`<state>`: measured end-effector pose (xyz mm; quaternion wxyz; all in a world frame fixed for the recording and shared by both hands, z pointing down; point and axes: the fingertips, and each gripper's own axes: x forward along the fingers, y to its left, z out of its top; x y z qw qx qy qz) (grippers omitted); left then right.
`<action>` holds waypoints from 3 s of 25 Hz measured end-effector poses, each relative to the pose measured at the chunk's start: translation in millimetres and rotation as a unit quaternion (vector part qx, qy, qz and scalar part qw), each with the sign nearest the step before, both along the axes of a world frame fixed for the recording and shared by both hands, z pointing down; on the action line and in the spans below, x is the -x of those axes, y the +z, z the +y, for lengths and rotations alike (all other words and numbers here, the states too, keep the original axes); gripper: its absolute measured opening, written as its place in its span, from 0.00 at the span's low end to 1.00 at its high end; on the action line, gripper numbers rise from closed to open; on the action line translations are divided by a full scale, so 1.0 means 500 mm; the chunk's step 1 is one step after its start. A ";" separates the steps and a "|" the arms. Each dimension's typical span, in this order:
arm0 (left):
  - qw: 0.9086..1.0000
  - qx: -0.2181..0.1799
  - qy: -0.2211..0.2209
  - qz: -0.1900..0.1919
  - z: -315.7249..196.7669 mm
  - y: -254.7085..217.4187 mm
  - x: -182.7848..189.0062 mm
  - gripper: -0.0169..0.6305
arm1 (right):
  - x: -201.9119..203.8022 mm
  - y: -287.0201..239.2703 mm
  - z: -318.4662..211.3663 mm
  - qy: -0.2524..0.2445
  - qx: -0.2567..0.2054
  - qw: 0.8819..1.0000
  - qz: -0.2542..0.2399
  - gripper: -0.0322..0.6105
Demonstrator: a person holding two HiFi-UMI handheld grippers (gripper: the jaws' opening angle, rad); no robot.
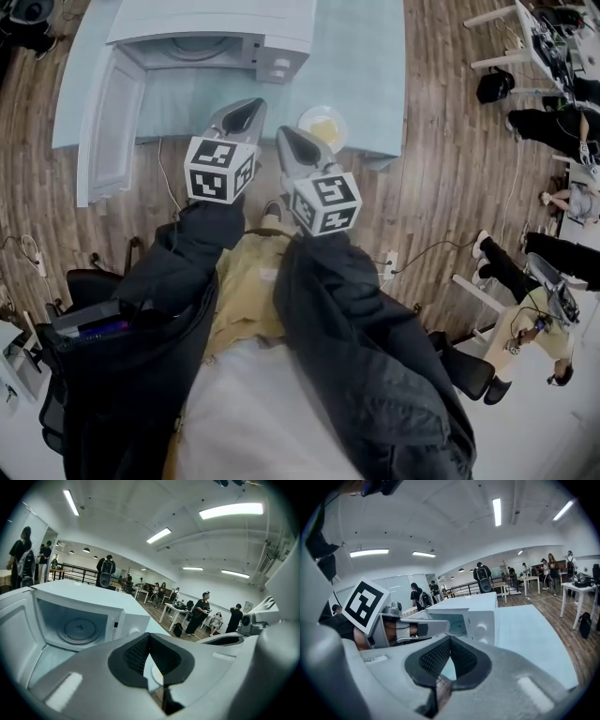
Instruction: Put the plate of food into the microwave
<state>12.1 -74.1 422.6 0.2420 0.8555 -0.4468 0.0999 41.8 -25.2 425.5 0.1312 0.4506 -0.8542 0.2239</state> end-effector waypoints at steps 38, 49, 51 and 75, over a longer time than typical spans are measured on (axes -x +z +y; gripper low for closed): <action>0.951 0.243 0.158 -0.103 0.072 0.402 -0.179 0.02 | -0.333 0.476 0.041 0.177 0.286 0.942 0.015 0.16; 0.946 0.262 0.157 -0.108 0.100 0.433 -0.177 0.02 | -0.347 0.555 0.042 0.217 0.340 0.914 -0.051 0.31; 0.946 0.265 0.156 -0.107 0.104 0.436 -0.174 0.02 | -0.341 0.563 0.038 0.220 0.349 0.908 -0.073 0.31; 0.950 0.275 0.114 -0.088 0.123 0.435 -0.093 0.02 | -0.331 0.515 0.022 0.253 0.326 0.833 -0.369 0.06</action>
